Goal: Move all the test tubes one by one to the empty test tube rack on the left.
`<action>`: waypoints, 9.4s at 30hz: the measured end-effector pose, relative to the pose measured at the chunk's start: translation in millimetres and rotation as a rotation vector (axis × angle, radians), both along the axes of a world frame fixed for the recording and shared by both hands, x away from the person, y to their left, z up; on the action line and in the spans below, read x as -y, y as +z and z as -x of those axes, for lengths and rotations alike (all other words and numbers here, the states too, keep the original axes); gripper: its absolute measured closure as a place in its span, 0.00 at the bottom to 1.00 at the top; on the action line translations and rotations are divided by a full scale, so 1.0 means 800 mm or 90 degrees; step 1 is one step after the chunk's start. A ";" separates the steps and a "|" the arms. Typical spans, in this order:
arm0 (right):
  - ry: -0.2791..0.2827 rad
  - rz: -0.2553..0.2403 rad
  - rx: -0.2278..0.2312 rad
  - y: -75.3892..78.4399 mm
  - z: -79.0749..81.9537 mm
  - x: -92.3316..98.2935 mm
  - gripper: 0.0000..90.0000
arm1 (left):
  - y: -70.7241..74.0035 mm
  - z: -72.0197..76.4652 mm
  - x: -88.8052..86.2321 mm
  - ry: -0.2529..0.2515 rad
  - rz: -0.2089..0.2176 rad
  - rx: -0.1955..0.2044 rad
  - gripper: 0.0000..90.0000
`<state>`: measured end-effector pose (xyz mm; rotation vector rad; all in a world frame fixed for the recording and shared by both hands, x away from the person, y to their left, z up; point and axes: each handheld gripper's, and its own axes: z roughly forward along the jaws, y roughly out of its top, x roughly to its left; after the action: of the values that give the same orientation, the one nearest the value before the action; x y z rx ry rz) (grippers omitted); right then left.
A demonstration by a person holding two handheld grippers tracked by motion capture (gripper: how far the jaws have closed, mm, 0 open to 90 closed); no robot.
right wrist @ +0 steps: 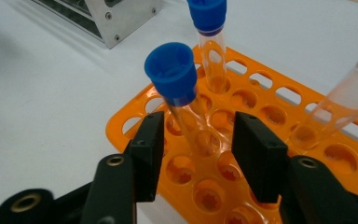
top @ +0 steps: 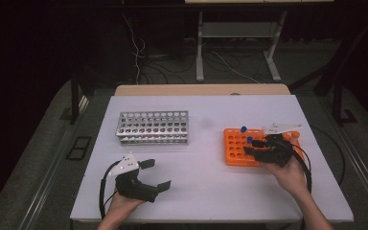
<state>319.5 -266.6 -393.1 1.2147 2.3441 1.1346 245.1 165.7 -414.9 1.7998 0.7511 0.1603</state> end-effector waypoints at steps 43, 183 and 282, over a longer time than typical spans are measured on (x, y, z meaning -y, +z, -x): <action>0.074 -0.007 0.025 0.066 0.016 -0.019 0.85 | 0.028 -0.003 0.006 -0.014 -0.020 -0.004 0.00; 0.223 -0.012 -0.035 0.062 0.012 -0.130 0.01 | 0.209 -0.185 0.084 -0.233 -0.372 -0.013 0.83; 0.116 -0.060 -0.075 0.010 0.051 -0.008 0.00 | 0.107 -0.319 0.113 -0.125 -0.379 -0.113 0.73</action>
<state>279.1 -260.0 -385.3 1.1459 2.5613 1.2758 500.5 75.2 -329.4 2.4685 0.6879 0.1001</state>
